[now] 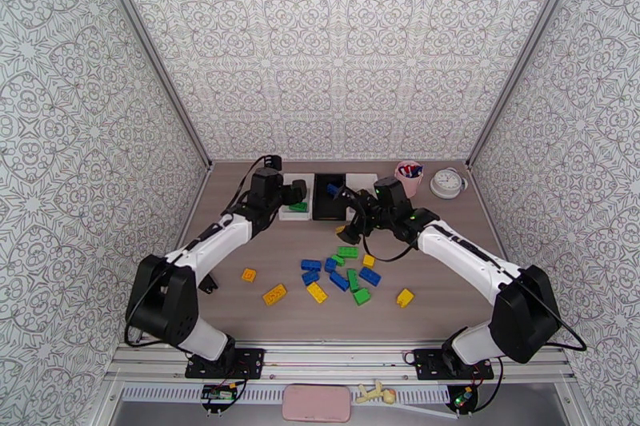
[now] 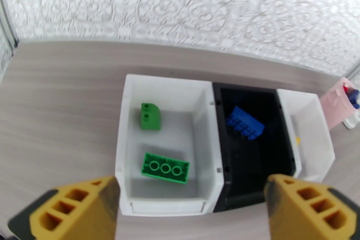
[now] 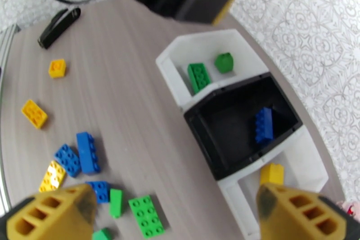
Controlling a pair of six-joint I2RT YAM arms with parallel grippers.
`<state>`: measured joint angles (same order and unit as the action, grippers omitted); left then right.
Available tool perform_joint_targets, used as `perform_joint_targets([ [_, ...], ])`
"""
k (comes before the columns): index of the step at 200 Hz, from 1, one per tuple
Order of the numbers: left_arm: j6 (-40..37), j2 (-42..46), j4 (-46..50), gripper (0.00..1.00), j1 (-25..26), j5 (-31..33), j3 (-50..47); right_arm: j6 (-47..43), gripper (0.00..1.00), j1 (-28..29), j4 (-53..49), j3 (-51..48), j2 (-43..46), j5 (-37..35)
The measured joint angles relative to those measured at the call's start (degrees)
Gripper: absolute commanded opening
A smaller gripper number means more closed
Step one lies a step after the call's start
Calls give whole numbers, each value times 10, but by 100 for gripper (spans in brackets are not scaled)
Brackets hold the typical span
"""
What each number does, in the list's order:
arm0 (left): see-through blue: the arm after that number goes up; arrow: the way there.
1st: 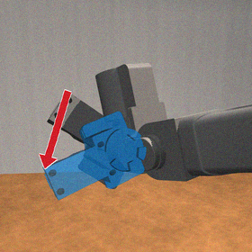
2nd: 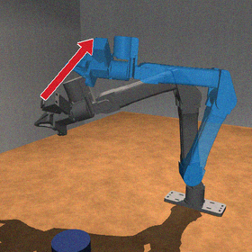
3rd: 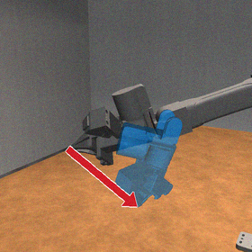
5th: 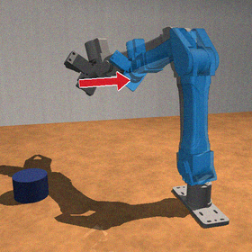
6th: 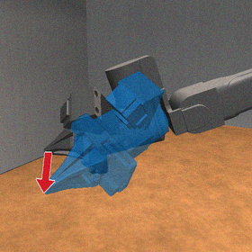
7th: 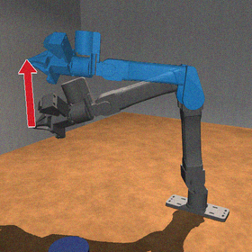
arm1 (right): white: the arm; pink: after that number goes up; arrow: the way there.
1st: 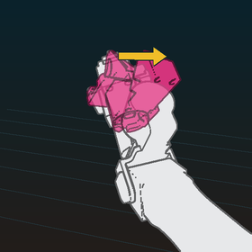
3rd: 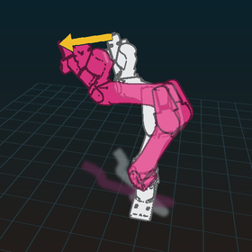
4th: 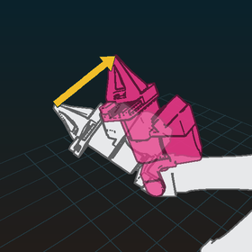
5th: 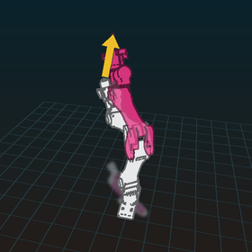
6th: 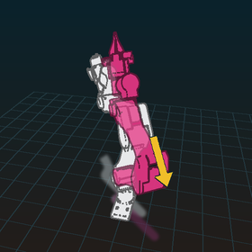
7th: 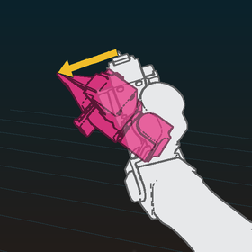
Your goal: Sort the legos into containers by color
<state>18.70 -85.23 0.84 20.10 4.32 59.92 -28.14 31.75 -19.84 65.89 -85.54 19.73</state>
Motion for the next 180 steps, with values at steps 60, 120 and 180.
perform_joint_targets([
  [60,-117,181,-9,100,3,-83,-134,-65,98,0,-124,31,-31,-51],
  [120,-202,305,57,100,35,-151,-190,-91,97,6,-198,85,-125,-89],
  [180,-268,337,107,100,87,-182,-203,-110,98,37,-263,153,-219,-135],
])
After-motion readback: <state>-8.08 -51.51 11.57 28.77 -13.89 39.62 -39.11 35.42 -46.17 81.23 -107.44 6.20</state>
